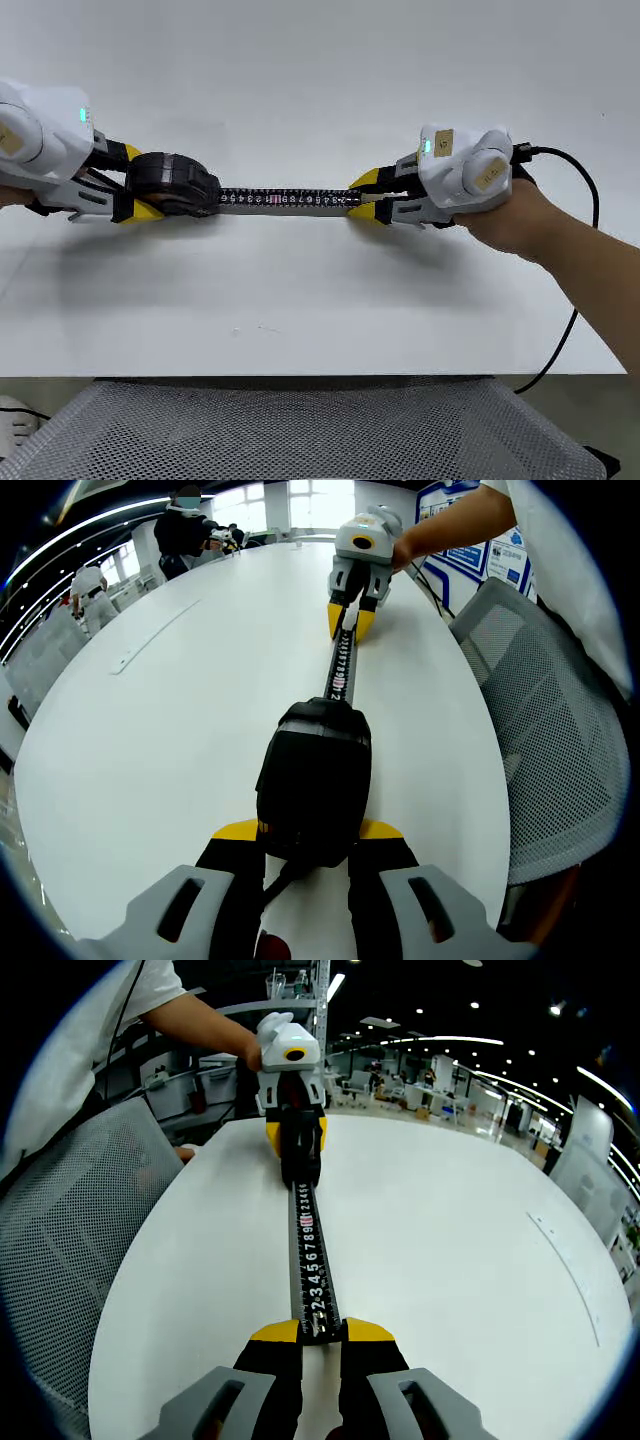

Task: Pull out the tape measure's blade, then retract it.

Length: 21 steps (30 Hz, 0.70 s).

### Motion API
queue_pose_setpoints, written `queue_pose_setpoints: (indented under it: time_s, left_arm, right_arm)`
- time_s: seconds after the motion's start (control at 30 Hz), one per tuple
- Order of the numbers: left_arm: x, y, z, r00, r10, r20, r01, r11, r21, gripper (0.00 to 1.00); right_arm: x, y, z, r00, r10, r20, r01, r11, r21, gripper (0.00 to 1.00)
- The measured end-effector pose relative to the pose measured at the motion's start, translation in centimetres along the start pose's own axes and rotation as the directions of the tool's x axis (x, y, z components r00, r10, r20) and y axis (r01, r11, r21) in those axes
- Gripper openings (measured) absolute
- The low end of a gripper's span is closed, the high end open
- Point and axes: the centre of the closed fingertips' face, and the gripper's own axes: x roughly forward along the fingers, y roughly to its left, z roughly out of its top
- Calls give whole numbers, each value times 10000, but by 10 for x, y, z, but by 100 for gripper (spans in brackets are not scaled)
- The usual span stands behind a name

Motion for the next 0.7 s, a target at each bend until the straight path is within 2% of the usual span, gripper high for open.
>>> queue_pose_setpoints:
  time_s: [0.7]
  left_arm:
    - [-1,0,0,10000,-20,-59,20,10000,-20,26]
  right_arm:
    - [-16,-4,-11,9996,-73,-290,72,10000,-44,9]
